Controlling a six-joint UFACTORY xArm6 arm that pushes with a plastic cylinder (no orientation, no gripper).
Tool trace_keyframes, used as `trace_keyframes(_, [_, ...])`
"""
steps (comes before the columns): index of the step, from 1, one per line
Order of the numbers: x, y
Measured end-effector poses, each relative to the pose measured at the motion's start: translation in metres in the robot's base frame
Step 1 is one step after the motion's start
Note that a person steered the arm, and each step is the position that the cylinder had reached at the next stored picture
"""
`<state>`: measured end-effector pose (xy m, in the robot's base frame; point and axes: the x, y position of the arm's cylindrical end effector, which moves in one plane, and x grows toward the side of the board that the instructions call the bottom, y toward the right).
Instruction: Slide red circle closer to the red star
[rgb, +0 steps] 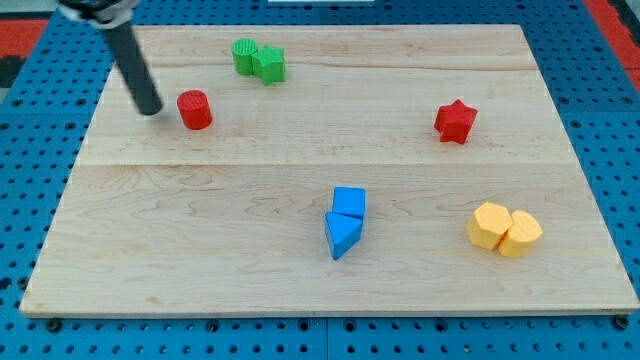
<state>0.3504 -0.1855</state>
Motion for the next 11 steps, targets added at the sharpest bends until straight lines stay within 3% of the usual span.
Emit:
trace_keyframes(2, [0.008, 0.148])
trace_keyframes(3, [0.017, 0.071])
trace_keyframes(5, [0.033, 0.219])
trace_keyframes(7, [0.074, 0.233])
trace_keyframes(10, [0.029, 0.269])
trace_keyframes(11, [0.021, 0.221])
